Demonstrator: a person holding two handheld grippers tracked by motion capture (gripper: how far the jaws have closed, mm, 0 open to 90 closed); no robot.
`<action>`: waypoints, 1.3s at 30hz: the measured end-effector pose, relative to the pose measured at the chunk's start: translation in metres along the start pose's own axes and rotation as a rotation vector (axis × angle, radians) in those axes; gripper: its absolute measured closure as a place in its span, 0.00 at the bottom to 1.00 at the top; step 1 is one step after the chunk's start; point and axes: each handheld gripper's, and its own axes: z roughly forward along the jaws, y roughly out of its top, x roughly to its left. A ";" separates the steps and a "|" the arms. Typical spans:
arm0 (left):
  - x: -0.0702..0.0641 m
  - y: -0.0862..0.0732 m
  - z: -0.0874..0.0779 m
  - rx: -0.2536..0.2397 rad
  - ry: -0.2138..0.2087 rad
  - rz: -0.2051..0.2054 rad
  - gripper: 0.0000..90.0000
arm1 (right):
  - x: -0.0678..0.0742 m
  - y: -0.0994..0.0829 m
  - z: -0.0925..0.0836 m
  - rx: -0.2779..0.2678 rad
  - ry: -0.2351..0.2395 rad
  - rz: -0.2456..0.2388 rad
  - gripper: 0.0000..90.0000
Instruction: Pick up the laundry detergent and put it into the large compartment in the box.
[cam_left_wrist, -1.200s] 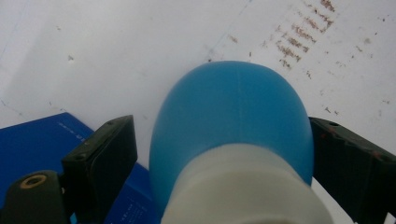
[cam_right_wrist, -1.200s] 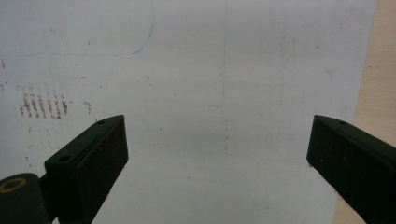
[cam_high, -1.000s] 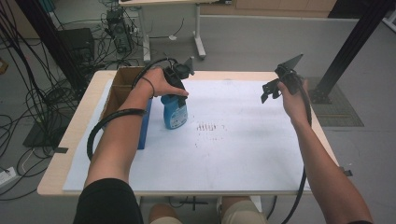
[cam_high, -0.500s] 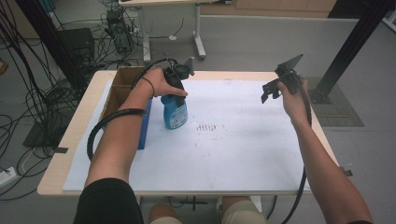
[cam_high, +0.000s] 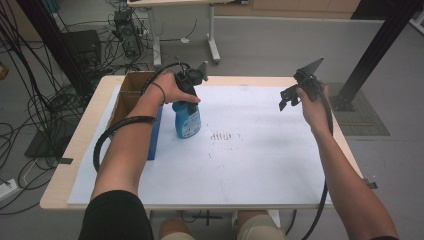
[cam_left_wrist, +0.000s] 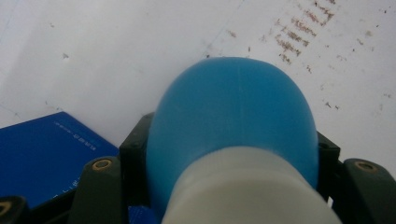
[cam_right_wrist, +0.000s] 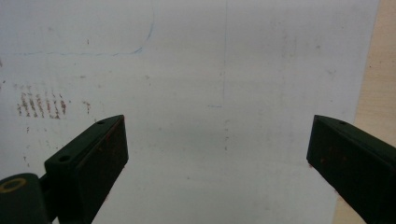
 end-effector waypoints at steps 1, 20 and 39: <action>0.000 0.000 0.000 0.000 0.000 0.001 0.42 | 0.000 0.000 0.000 0.001 0.000 0.001 0.06; -0.001 0.002 0.000 0.010 0.004 0.011 0.42 | 0.003 0.002 0.002 0.006 -0.008 -0.001 0.06; 0.000 0.003 0.000 0.013 0.001 0.013 0.42 | 0.003 0.002 0.002 0.004 -0.011 0.000 0.06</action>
